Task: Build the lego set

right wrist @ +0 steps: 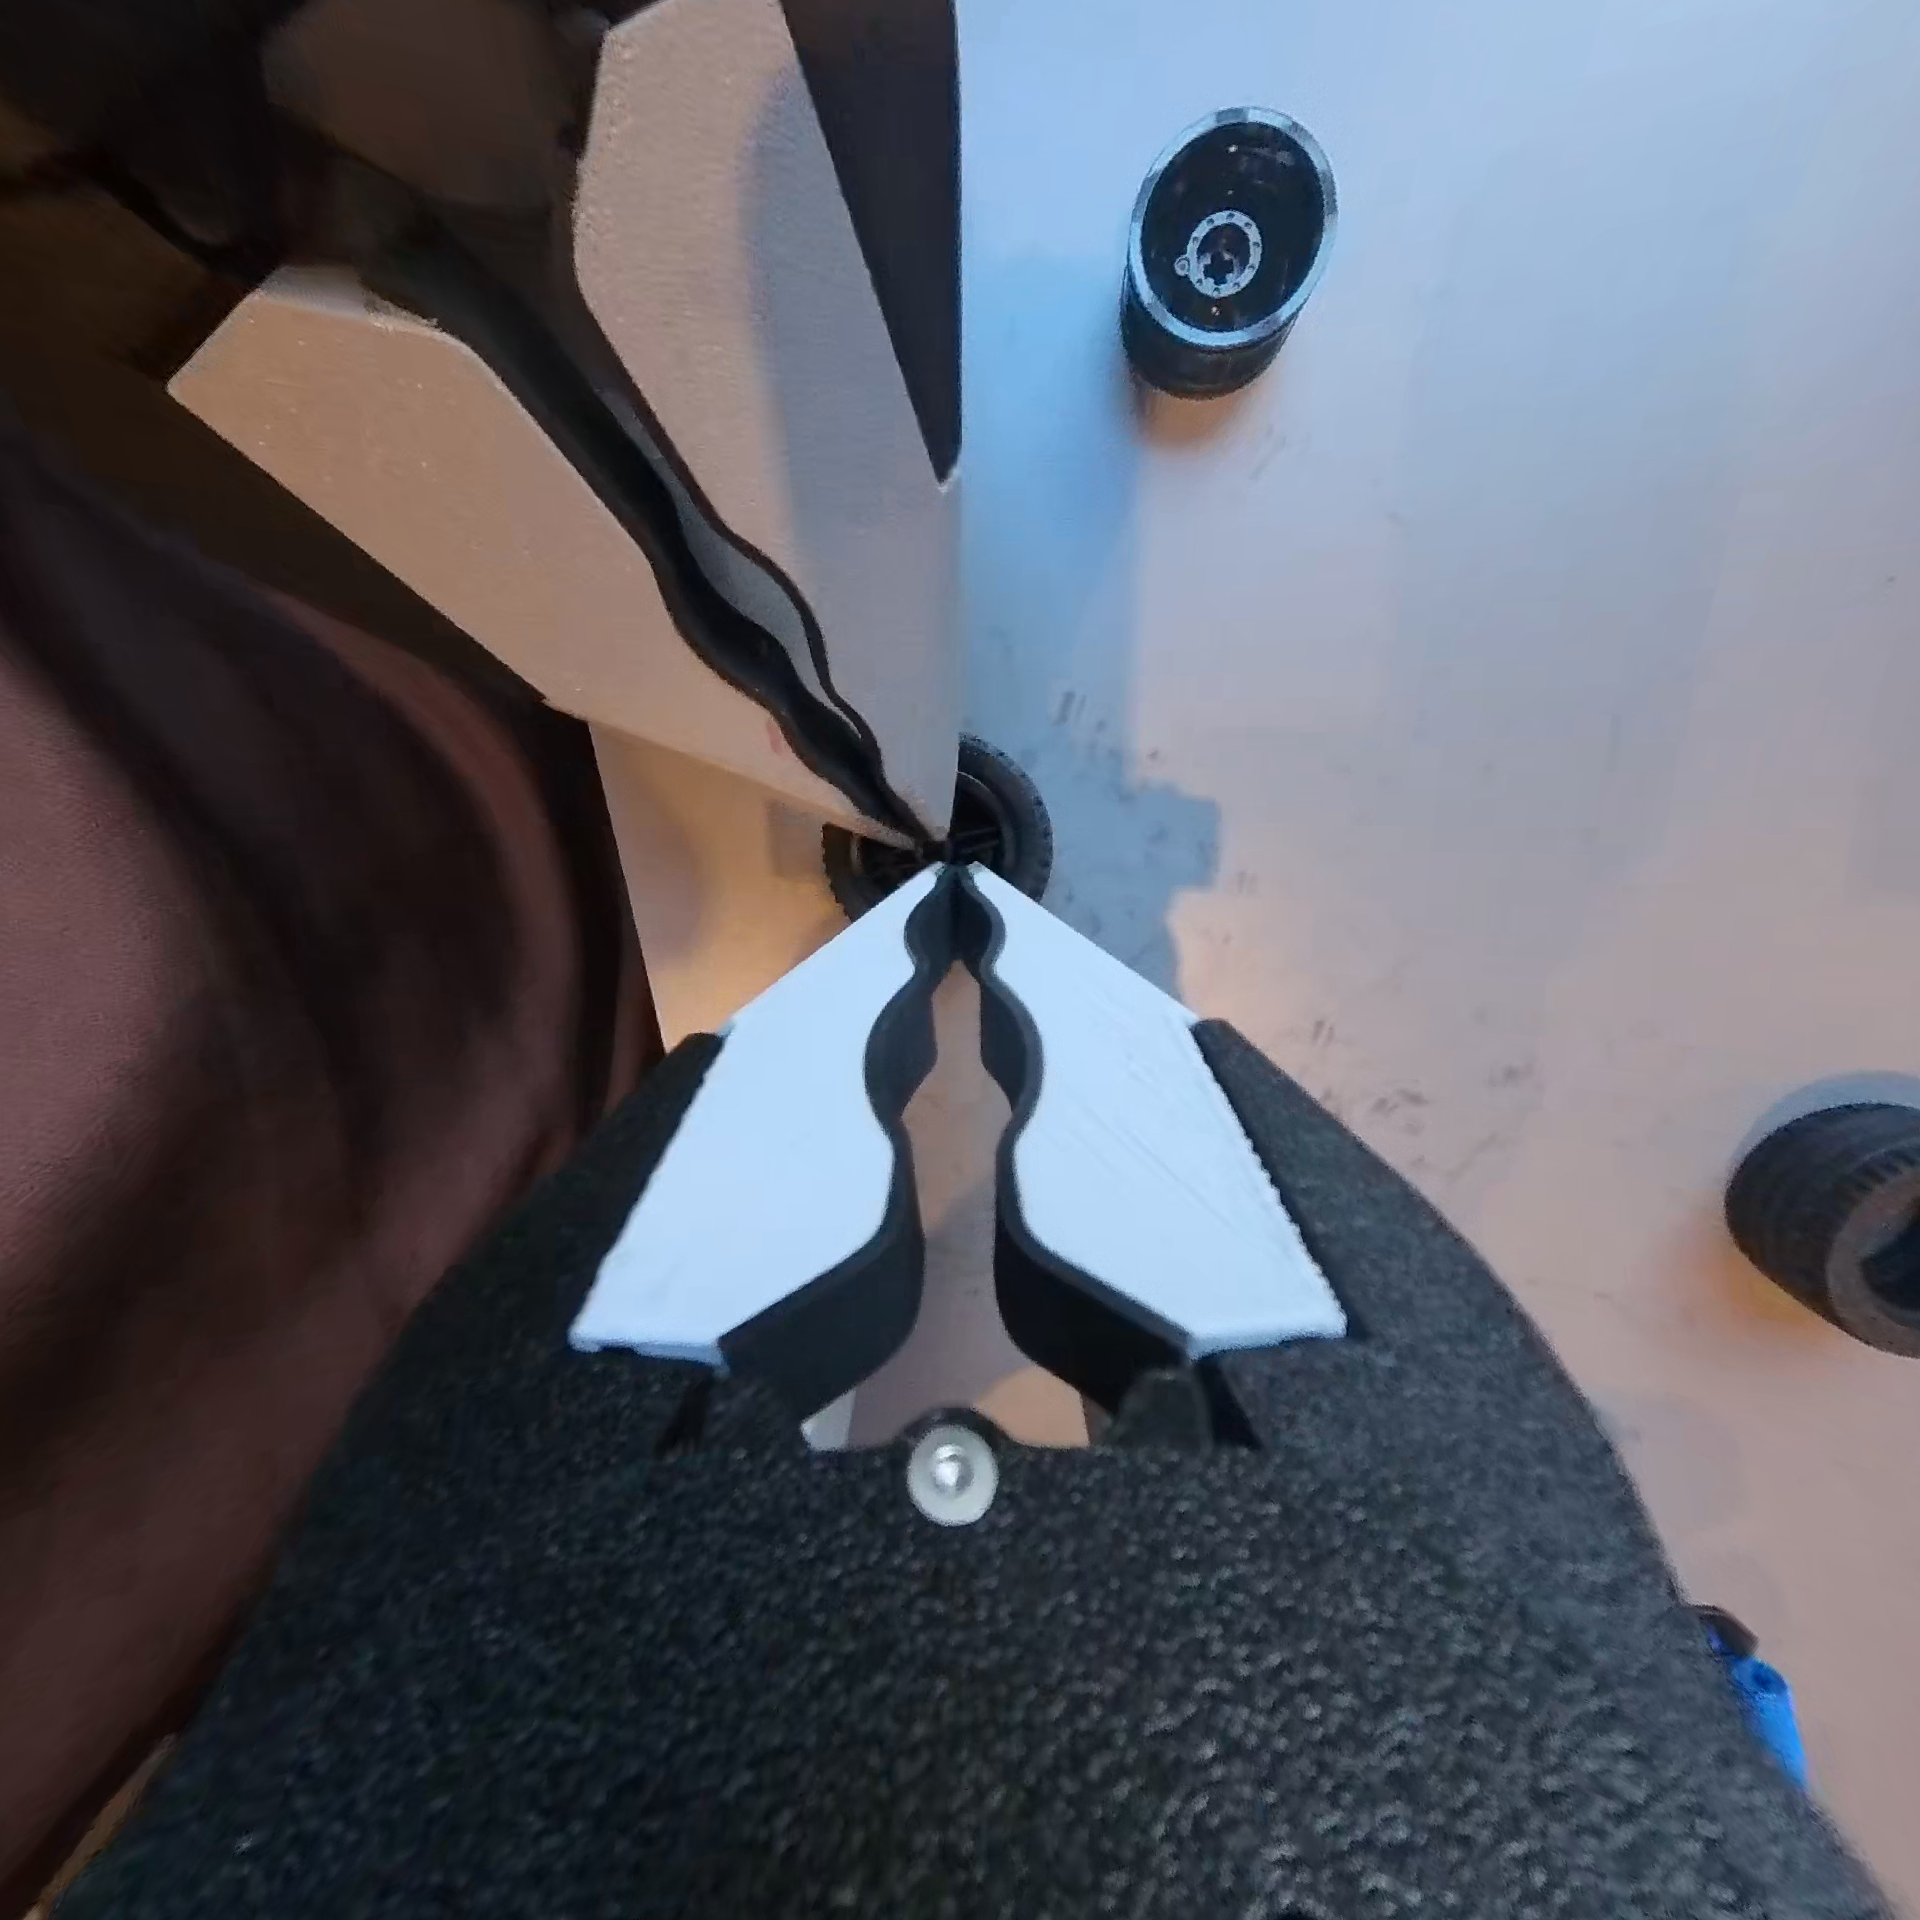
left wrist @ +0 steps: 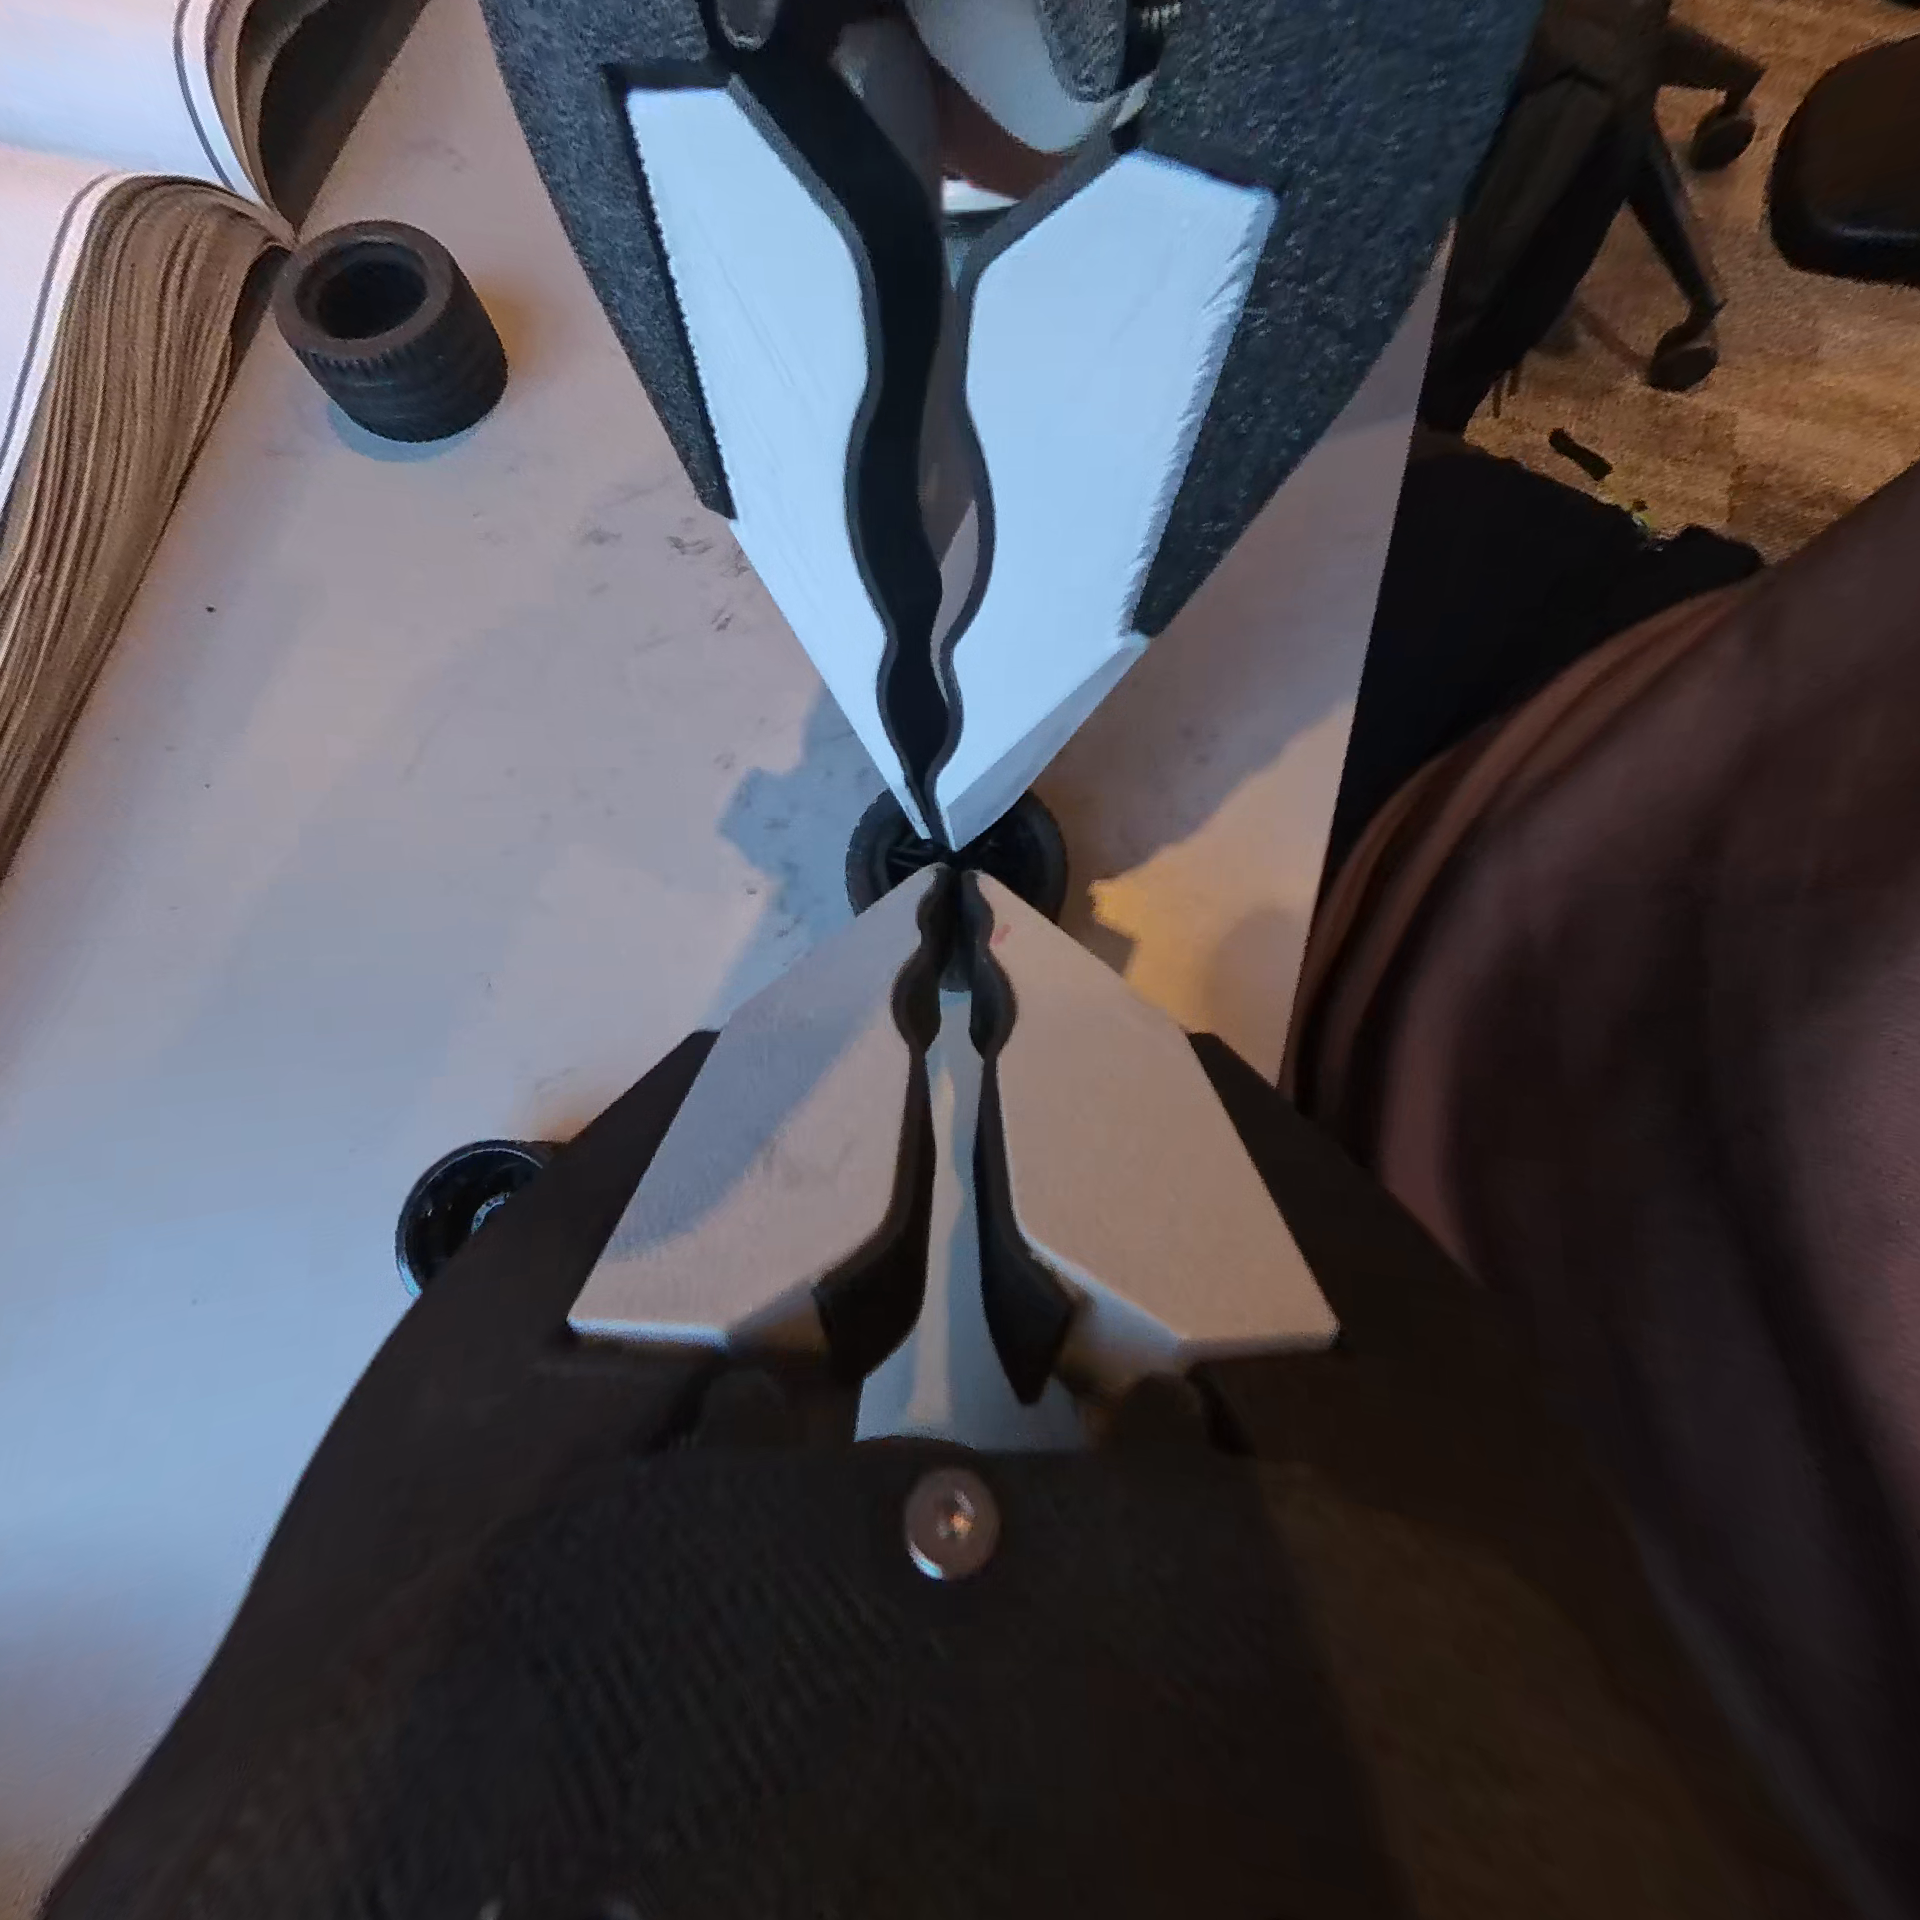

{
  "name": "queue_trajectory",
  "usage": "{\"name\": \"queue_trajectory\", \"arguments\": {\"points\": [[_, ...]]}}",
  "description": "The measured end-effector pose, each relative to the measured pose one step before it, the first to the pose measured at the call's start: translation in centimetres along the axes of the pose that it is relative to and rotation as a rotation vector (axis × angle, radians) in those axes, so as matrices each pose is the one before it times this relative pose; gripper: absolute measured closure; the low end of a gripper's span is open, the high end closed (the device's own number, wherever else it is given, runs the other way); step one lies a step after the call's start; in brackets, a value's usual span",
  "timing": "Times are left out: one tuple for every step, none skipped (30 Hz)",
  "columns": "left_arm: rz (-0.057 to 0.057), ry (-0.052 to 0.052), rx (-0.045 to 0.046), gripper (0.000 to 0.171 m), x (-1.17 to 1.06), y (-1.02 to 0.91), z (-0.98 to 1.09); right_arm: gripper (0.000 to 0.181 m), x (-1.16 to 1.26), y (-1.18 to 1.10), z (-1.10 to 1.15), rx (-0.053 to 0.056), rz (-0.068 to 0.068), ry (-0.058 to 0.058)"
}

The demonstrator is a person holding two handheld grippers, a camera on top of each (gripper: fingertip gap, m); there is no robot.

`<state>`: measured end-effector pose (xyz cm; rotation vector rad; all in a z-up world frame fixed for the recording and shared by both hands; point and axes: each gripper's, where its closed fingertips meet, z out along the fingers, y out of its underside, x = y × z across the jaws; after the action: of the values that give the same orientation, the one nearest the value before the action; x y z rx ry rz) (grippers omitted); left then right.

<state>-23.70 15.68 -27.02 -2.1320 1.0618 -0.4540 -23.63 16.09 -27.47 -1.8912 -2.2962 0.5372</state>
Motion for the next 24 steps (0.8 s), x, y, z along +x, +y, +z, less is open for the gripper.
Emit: {"name": "queue_trajectory", "arguments": {"points": [[-0.0067,-0.0008,0.00433,0.171,-0.005,0.009,0.001,0.181,0.0,0.051,-0.006,-0.0024,0.0079,-0.0034],[-0.0018,-0.0047,0.00537,0.171,-0.014,0.022,-0.05,0.181,-0.005,0.024,0.002,-0.0034,0.0065,-0.0043],[-0.0046,-0.0057,0.00418,0.171,-0.042,0.063,-0.071,0.181,-0.003,-0.002,-0.001,-0.0039,0.0051,-0.0045],[-0.0055,-0.0024,0.01264,0.171,-0.013,0.026,0.002,0.181,0.004,-0.012,0.011,-0.0067,0.0027,-0.0033],[-0.008,0.0033,0.02493,0.171,0.003,-0.031,0.1,0.181,0.014,-0.001,0.023,-0.0101,0.0005,-0.0024],[-0.0094,0.0032,0.02753,0.171,0.005,-0.066,0.15,0.181,0.015,0.023,0.014,-0.0105,0.0052,-0.0034],[-0.0027,0.0018,0.01582,0.171,-0.008,-0.04,0.012,0.181,0.009,0.014,0.005,-0.0061,0.0086,-0.0024],[-0.0033,-0.0005,0.00287,0.171,0.02,-0.046,-0.021,0.181,-0.004,-0.009,-0.001,0.0001,0.0097,0.0031],[0.006,-0.0008,0.00186,0.171,0.026,-0.057,-0.009,0.181,-0.001,-0.005,-0.014,0.0058,0.0057,0.0124],[-0.013,0.0113,0.00038,0.171,0.121,-0.066,-0.091,0.181,0.009,0.007,-0.011,0.0114,0.0065,0.016],[-0.0224,0.02,-0.00382,0.171,0.178,-0.059,-0.235,0.181,0.016,0.013,-0.029,0.0169,0.0116,0.0121],[0.0061,-0.0056,-0.0073,0.171,-0.146,0.009,-0.358,0.181,0.005,0.004,-0.008,0.0193,0.0158,0.0066],[0.0298,-0.0427,-0.01083,0.171,-0.612,0.082,-0.452,0.181,0.009,0.0,-0.018,0.0175,0.0137,0.0046],[0.0328,-0.0307,-0.01968,0.171,-0.39,0.179,-0.406,0.181,0.011,-0.003,-0.009,0.0142,0.0095,0.0054],[0.012,-0.003,-0.02241,0.168,0.04,0.194,-0.295,0.181,-0.003,-0.012,-0.008,0.0113,0.0062,0.005],[0.0,0.0266,-0.0143,0.166,0.475,0.08,-0.16,0.181,0.007,-0.011,-0.007,0.0082,0.0048,0.0031],[-0.0089,0.0161,0.00029,0.167,0.349,-0.094,0.006,0.181,0.001,-0.007,-0.01,0.0058,0.0022,0.0026],[-0.0076,-0.0052,-0.00014,0.168,0.002,-0.023,0.144,0.181,-0.001,-0.023,-0.009,0.0046,-0.0016,0.004],[-0.0037,-0.0158,-0.01514,0.17,-0.158,0.194,0.219,0.181,-0.005,-0.015,-0.003,0.003,-0.0013,0.0044],[0.0002,-0.0162,-0.02014,0.171,-0.156,0.221,0.22,0.181,-0.005,-0.017,-0.007,0.0032,0.0015,0.003],[0.0052,-0.0092,-0.00509,0.171,-0.009,-0.009,0.124,0.181,0.003,-0.007,-0.002,0.0054,0.0017,0.0016],[-0.0004,-0.0047,0.01113,0.171,0.042,-0.26,0.048,0.181,-0.009,-0.02,-0.005,0.01,0.0012,0.0002],[-0.0043,-0.0043,-0.00656,0.171,0.023,0.019,0.097,0.181,0.005,-0.004,0.005,0.0121,0.0027,-0.0002],[0.0094,-0.0051,-0.0062,0.171,-0.006,0.073,0.047,0.181,0.004,-0.006,-0.012,0.0144,0.0067,-0.0008]]}}
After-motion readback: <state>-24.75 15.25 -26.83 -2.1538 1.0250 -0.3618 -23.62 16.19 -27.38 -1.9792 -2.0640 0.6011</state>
